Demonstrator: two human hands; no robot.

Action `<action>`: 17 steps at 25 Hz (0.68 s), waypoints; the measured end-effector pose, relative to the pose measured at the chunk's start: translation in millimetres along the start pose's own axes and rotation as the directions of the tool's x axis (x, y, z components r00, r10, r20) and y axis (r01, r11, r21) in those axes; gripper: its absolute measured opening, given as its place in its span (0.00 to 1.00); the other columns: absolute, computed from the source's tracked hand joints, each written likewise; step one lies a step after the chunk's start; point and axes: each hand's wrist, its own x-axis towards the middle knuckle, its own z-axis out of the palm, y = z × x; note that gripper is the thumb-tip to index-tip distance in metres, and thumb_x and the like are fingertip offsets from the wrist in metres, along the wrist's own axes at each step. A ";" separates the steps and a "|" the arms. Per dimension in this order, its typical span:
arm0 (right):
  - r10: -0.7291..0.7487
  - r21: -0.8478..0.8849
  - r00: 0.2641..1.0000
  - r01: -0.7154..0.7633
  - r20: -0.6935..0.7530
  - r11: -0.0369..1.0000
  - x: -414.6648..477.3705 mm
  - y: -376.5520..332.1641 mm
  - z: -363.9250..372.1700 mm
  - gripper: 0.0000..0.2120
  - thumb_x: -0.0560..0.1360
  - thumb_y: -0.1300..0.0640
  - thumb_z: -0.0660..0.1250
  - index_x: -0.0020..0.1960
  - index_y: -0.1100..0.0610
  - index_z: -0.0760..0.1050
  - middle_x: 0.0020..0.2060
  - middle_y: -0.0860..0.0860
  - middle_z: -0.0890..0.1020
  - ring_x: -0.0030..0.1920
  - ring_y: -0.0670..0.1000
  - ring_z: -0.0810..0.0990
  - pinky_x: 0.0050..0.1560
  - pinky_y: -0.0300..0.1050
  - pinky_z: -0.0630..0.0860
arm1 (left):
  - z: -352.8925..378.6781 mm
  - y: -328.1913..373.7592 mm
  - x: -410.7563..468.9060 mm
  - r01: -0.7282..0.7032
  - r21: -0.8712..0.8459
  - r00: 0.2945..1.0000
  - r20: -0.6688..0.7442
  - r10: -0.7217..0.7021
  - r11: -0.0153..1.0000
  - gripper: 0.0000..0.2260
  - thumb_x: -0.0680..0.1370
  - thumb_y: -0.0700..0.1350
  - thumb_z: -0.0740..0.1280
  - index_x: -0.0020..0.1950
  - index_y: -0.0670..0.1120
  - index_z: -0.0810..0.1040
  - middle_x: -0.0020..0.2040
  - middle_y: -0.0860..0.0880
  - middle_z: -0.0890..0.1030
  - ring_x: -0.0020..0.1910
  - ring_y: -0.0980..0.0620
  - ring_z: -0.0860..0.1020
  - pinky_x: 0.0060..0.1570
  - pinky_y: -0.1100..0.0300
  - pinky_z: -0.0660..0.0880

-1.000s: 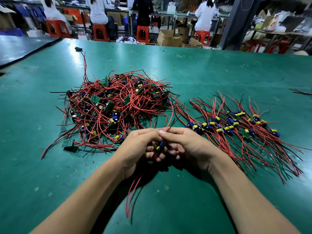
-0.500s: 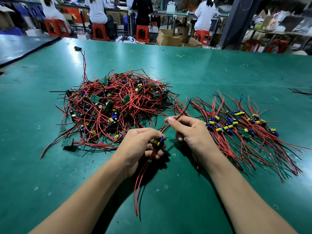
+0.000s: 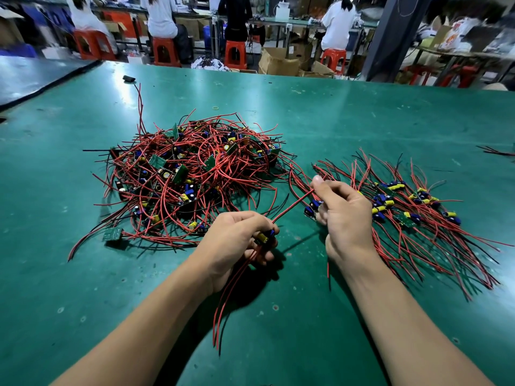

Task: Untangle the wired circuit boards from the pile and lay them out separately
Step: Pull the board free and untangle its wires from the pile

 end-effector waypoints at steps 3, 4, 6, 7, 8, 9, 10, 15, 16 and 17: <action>0.152 0.137 0.986 -0.161 0.074 0.977 0.0 -7.0 -0.3 0.10 0.78 0.59 0.70 0.38 0.58 0.75 0.28 0.48 0.72 0.20 0.43 0.60 0.21 0.35 0.58 | 0.3 -0.4 -0.2 -0.004 0.029 1.000 0.003 0.004 1.000 0.08 0.75 0.36 0.67 0.36 0.41 0.82 0.31 0.45 0.79 0.26 0.46 0.76 0.26 0.63 0.72; 0.230 0.188 0.967 -0.248 0.112 0.950 -0.1 -9.5 -0.2 0.11 0.79 0.58 0.68 0.39 0.59 0.76 0.27 0.47 0.70 0.19 0.42 0.60 0.20 0.34 0.57 | 0.1 -0.6 -0.3 -0.006 0.035 1.000 -0.001 0.006 0.999 0.08 0.75 0.36 0.67 0.37 0.40 0.82 0.31 0.45 0.79 0.26 0.46 0.76 0.26 0.63 0.72; 0.377 0.320 0.906 -0.422 0.195 0.848 0.5 -15.0 -1.1 0.13 0.79 0.58 0.66 0.37 0.60 0.77 0.27 0.47 0.66 0.18 0.42 0.59 0.19 0.34 0.57 | 0.1 -1.0 -0.2 -0.009 0.038 1.000 -0.008 0.009 0.999 0.08 0.75 0.35 0.67 0.37 0.40 0.82 0.32 0.44 0.79 0.26 0.46 0.76 0.26 0.62 0.73; 0.424 0.385 0.874 -0.485 0.238 0.785 1.1 -17.4 -1.7 0.14 0.78 0.58 0.66 0.36 0.61 0.77 0.27 0.47 0.66 0.18 0.42 0.59 0.18 0.33 0.57 | 0.6 -1.3 -0.2 -0.009 0.035 1.000 -0.008 0.010 0.999 0.08 0.75 0.35 0.67 0.36 0.41 0.82 0.33 0.43 0.79 0.26 0.46 0.76 0.26 0.61 0.74; 0.452 0.436 0.847 -0.531 0.280 0.726 1.3 -19.7 -2.1 0.13 0.76 0.58 0.67 0.34 0.62 0.77 0.27 0.48 0.65 0.17 0.42 0.60 0.18 0.33 0.57 | 0.7 -1.6 -0.4 -0.011 0.035 1.000 -0.008 0.011 0.999 0.09 0.75 0.35 0.67 0.36 0.41 0.82 0.33 0.42 0.79 0.26 0.46 0.76 0.27 0.61 0.74; 0.463 0.464 0.830 -0.558 0.311 0.688 1.0 -21.3 -2.2 0.13 0.74 0.58 0.68 0.33 0.62 0.77 0.28 0.48 0.65 0.17 0.42 0.60 0.18 0.33 0.57 | 0.9 -1.9 -0.4 -0.013 0.036 1.000 -0.009 0.014 0.999 0.09 0.75 0.35 0.67 0.36 0.41 0.82 0.33 0.42 0.79 0.26 0.45 0.76 0.27 0.60 0.74; 0.460 0.471 0.826 -0.564 0.327 0.678 0.0 -22.2 -2.2 0.12 0.73 0.58 0.68 0.32 0.62 0.78 0.28 0.48 0.66 0.18 0.42 0.60 0.18 0.33 0.58 | 0.6 -2.2 -0.3 -0.016 0.039 1.000 -0.011 0.017 0.999 0.08 0.75 0.35 0.67 0.36 0.40 0.82 0.33 0.43 0.79 0.26 0.45 0.76 0.26 0.60 0.74; 0.164 0.179 0.982 -0.179 0.097 0.967 -0.8 -12.5 -2.0 0.11 0.78 0.60 0.69 0.37 0.58 0.76 0.31 0.48 0.78 0.21 0.43 0.61 0.22 0.34 0.60 | -2.2 -1.8 -0.2 -0.010 0.033 1.000 0.007 0.009 0.999 0.09 0.75 0.35 0.67 0.35 0.41 0.82 0.35 0.41 0.79 0.27 0.45 0.76 0.26 0.60 0.75; 0.117 0.154 0.992 -0.123 0.051 0.980 -1.1 -9.8 -1.1 0.12 0.78 0.62 0.70 0.36 0.57 0.75 0.33 0.49 0.80 0.22 0.43 0.62 0.23 0.35 0.60 | -2.8 -2.0 -0.4 -0.009 0.044 1.000 0.016 0.009 0.999 0.10 0.75 0.36 0.67 0.34 0.43 0.82 0.37 0.41 0.80 0.27 0.45 0.77 0.27 0.60 0.74; 0.103 0.153 0.995 -0.104 0.020 0.983 -1.0 -7.6 -0.4 0.13 0.77 0.62 0.71 0.35 0.56 0.74 0.34 0.51 0.81 0.22 0.43 0.62 0.23 0.35 0.60 | -3.3 -2.2 -0.4 -0.010 0.055 1.000 0.025 0.009 0.998 0.11 0.75 0.36 0.67 0.34 0.44 0.83 0.38 0.40 0.80 0.28 0.45 0.77 0.28 0.59 0.74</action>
